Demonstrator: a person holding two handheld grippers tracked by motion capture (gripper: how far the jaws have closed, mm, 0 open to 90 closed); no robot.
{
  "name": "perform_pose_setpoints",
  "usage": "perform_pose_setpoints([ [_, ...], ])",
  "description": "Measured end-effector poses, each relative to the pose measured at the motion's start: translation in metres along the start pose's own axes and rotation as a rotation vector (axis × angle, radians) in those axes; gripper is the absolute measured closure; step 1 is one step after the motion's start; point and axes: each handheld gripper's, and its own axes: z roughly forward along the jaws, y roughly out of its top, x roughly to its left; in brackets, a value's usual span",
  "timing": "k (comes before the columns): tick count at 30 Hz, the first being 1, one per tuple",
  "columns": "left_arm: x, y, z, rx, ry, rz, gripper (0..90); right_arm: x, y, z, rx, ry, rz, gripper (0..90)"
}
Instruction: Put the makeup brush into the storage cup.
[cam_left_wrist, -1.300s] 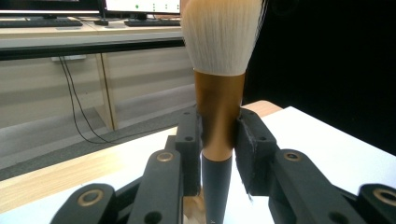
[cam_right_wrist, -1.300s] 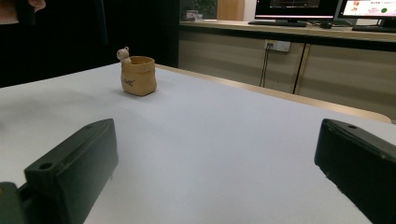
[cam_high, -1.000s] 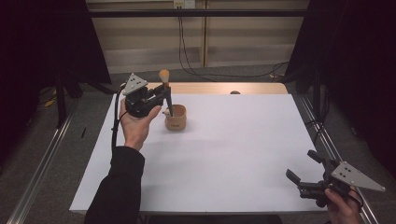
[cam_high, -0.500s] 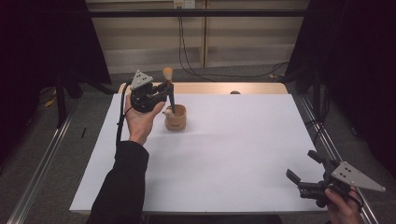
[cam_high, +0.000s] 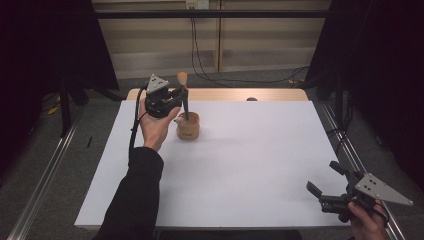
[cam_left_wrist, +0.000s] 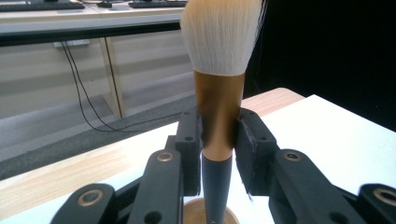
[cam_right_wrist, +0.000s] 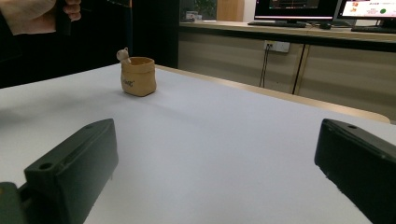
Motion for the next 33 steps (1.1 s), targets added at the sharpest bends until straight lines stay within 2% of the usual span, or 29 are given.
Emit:
perform_pose_setpoints([
  [3,0.0,-0.001,0.003,0.0,0.019,0.006,72.5,0.0,0.0,0.0,-0.003,0.002,0.002,0.0],
  [4,0.0,-0.002,0.004,-0.003,0.004,-0.011,72.5,0.0,0.0,0.0,-0.002,0.003,0.001,0.0],
  [5,0.0,-0.003,0.005,0.008,0.016,-0.002,72.5,0.0,0.0,0.0,0.001,-0.002,0.001,0.0],
  [8,-0.003,-0.005,0.007,0.021,0.019,0.023,72.5,0.0,0.0,0.0,-0.004,0.002,-0.001,0.0],
  [9,-0.004,-0.007,0.008,0.031,0.029,0.046,72.5,-0.001,0.0,0.0,-0.004,0.0,-0.002,0.0],
  [10,-0.005,-0.008,0.009,0.043,0.028,0.046,72.4,0.0,0.0,0.0,-0.004,0.0,-0.001,0.0],
  [11,-0.004,-0.011,0.01,0.04,0.015,0.034,72.4,0.0,0.0,0.0,-0.002,-0.003,-0.001,0.0],
  [13,-0.005,-0.016,0.012,0.048,0.028,0.026,72.5,0.0,0.0,0.0,0.001,-0.002,-0.002,0.0],
  [14,-0.004,-0.018,0.013,0.051,0.018,0.021,72.5,0.0,0.0,0.0,0.001,-0.002,-0.001,0.0],
  [16,-0.003,-0.022,0.014,0.063,0.025,0.028,72.4,0.0,0.0,0.0,0.001,-0.001,0.0,0.0],
  [18,-0.003,-0.026,0.015,0.054,0.011,0.002,72.5,0.0,0.0,0.0,0.001,-0.003,0.0,0.0],
  [22,-0.002,-0.031,0.014,0.066,0.024,0.008,72.4,0.0,0.0,0.0,0.003,-0.003,-0.001,0.0],
  [29,-0.003,-0.036,0.018,0.066,0.031,-0.008,72.4,0.0,0.0,0.0,0.006,0.0,-0.003,0.0],
  [30,-0.001,-0.037,0.019,0.069,0.017,-0.004,72.4,0.0,0.0,0.0,0.005,-0.001,-0.004,0.0],
  [33,-0.002,-0.04,0.022,0.077,0.012,-0.016,72.4,0.0,0.0,0.0,0.004,0.003,-0.004,0.0],
])
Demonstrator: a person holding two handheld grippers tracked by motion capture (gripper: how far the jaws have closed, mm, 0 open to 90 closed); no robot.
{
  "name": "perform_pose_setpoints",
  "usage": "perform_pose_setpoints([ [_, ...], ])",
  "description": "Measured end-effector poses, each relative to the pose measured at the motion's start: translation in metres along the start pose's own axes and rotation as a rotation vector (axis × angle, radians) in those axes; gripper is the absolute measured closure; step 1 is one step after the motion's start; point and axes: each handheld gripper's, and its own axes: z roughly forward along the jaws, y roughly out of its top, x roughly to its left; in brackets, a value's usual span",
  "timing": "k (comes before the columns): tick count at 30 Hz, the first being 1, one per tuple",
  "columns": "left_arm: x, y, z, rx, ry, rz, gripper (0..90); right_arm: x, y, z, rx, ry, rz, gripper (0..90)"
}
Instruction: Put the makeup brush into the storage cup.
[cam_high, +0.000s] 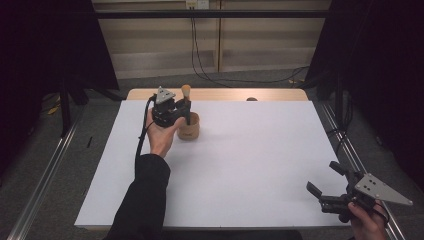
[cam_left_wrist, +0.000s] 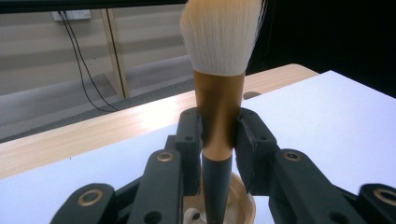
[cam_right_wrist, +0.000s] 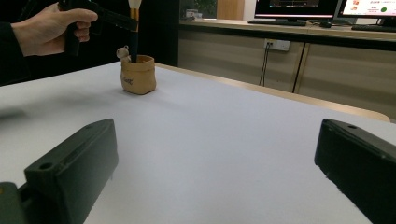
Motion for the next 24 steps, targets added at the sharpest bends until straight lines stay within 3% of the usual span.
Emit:
perform_pose_setpoints([
  [2,-0.001,-0.002,0.001,0.025,0.016,0.023,72.4,0.0,0.0,0.0,0.001,-0.002,0.001,0.0],
  [12,0.001,-0.009,0.004,0.006,0.018,-0.011,72.4,0.001,0.0,0.0,0.004,-0.006,0.007,0.0],
  [24,-0.002,-0.015,0.007,0.02,0.022,-0.002,72.3,0.0,0.0,0.0,0.005,0.002,0.007,0.0],
])
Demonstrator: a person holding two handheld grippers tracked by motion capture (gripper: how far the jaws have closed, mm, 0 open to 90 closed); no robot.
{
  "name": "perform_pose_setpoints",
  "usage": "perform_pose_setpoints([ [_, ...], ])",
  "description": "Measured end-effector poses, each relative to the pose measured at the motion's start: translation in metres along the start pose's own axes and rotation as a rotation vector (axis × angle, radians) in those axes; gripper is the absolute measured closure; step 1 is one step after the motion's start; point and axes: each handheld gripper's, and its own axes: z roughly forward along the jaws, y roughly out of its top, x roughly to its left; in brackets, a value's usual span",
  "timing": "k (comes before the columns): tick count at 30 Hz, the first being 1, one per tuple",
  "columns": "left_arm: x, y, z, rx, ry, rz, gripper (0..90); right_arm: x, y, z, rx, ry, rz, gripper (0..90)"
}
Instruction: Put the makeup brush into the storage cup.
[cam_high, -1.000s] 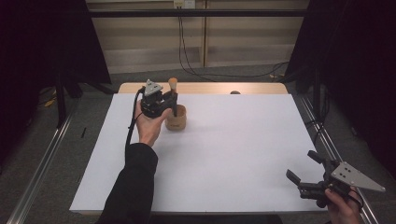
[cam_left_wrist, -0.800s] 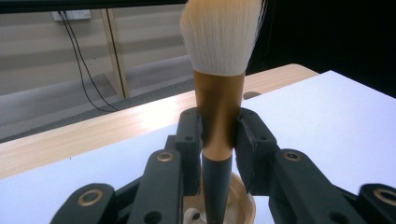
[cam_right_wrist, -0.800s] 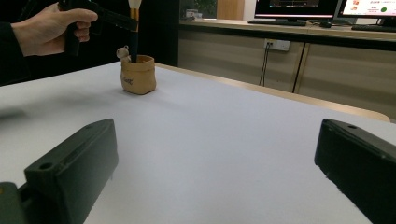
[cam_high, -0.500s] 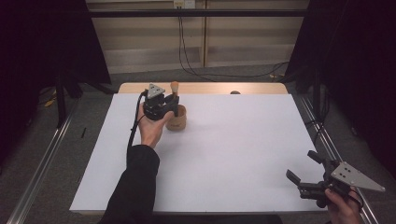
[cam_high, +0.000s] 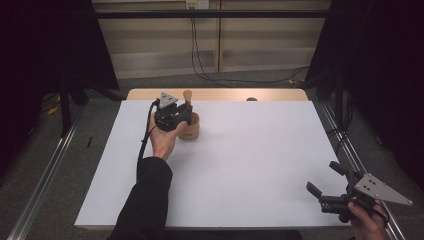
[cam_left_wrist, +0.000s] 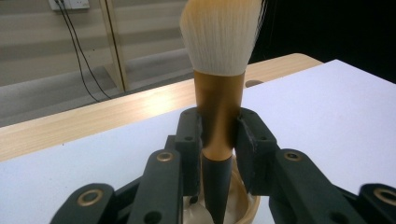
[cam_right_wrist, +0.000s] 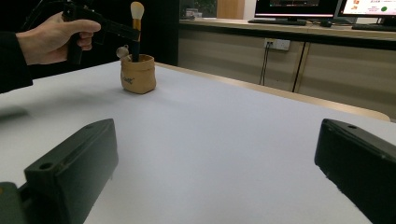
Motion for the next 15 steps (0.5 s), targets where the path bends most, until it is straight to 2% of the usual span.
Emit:
perform_pose_setpoints([
  [7,0.001,-0.0062,0.0019,0.005,-0.014,-0.009,72.2,0.0003,-0.0002,0.0007,-0.001,-0.002,0.004,0.0],
  [8,0.0005,-0.0055,0.0011,0.013,0.004,0.0,72.2,0.0002,-0.0003,0.0007,-0.002,-0.003,0.004,0.0],
  [9,0.0009,-0.0054,0.001,0.015,0.003,-0.001,72.3,0.0001,-0.0003,0.0006,-0.002,-0.003,0.004,0.0],
  [15,0.0019,-0.0059,0.0011,0.009,-0.019,-0.017,72.1,-0.0005,-0.0005,0.0008,0.0,-0.001,0.002,0.0],
])
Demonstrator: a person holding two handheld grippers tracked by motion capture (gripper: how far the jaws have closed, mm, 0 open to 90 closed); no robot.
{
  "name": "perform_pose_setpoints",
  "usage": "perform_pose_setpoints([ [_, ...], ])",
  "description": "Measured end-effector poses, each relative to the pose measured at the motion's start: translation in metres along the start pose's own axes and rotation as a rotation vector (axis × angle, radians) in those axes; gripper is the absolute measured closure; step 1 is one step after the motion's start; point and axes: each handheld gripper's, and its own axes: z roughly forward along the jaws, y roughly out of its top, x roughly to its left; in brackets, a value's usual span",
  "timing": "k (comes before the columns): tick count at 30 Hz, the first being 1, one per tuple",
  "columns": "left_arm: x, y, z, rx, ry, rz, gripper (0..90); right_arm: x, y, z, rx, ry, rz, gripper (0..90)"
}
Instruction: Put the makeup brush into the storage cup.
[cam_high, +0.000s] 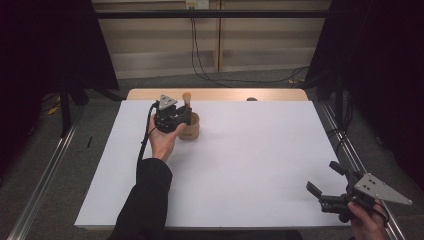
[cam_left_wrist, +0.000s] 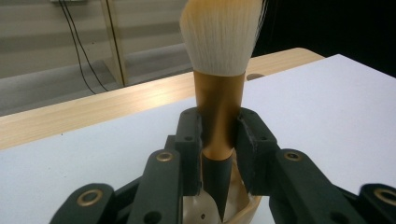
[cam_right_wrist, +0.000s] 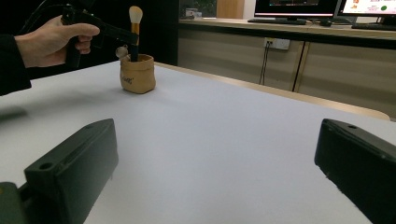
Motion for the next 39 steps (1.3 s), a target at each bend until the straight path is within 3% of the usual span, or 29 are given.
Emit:
perform_pose_setpoints([
  [17,0.0074,0.0002,-0.0009,0.008,-0.002,-0.042,70.3,-0.0009,-0.0002,-0.001,-0.003,-0.002,-0.004,0.0],
  [24,0.0089,0.0013,-0.0029,-0.013,-0.016,-0.055,61.9,-0.0013,-0.0003,-0.0005,-0.003,-0.001,-0.009,0.0],
  [34,0.0096,0.0026,-0.0041,-0.04,-0.027,-0.045,35.8,-0.0017,-0.0003,-0.0001,-0.005,0.001,-0.005,0.0],
  [39,0.0076,0.0029,-0.0044,-0.021,-0.046,-0.028,27.9,-0.002,-0.0005,-0.0003,0.0,-0.001,0.005,0.0],
])
